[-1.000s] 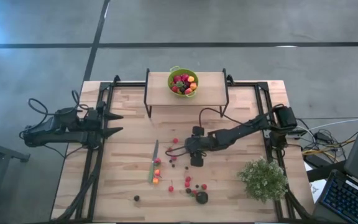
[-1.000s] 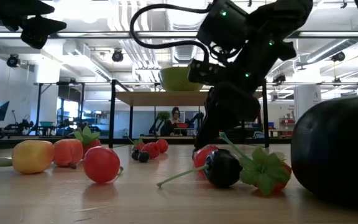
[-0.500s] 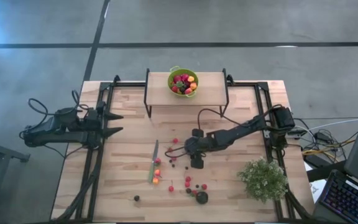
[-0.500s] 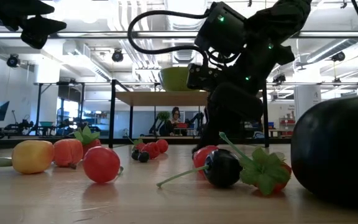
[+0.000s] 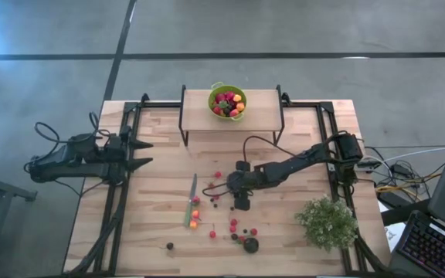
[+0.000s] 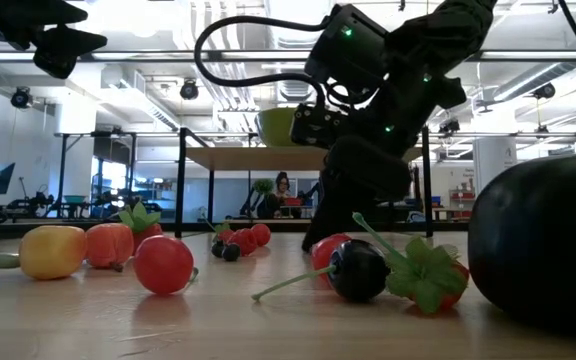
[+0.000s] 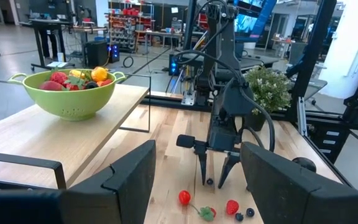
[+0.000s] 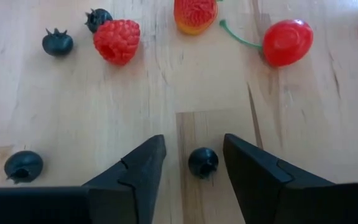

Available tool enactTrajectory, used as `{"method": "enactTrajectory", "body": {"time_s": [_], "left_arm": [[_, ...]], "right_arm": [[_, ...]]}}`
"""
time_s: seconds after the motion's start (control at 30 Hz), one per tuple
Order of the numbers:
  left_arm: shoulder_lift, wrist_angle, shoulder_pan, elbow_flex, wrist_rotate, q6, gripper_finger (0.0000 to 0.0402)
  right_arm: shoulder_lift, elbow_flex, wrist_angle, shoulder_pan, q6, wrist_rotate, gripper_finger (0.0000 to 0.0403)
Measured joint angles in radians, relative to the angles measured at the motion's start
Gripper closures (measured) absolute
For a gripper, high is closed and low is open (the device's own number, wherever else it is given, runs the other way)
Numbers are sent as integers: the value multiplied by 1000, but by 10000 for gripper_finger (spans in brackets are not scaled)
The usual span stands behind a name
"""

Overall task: Pick & Place Fruit
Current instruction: Put the blueberry into the green colander on the shelf

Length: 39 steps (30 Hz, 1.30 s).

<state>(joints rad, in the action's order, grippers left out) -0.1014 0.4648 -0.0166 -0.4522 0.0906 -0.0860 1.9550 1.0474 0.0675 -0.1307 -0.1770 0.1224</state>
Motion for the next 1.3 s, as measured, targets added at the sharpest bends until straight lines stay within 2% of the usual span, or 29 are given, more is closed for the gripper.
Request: {"method": "enactTrajectory", "body": {"time_s": [0.53, 0.67, 1.03, 1.3], "left_arm": [[0, 0, 0, 0, 0, 0, 161], [0, 0, 0, 0, 0, 0, 161], [0, 0, 0, 0, 0, 0, 161], [0, 0, 0, 0, 0, 0, 161]], "right_arm": [[-9, -3, 8, -1, 4, -4, 333], [-11, -3, 17, -1, 3, -3, 336], [-11, -3, 24, 0, 1, 4, 296], [-11, -3, 26, 0, 1, 3, 332]]}}
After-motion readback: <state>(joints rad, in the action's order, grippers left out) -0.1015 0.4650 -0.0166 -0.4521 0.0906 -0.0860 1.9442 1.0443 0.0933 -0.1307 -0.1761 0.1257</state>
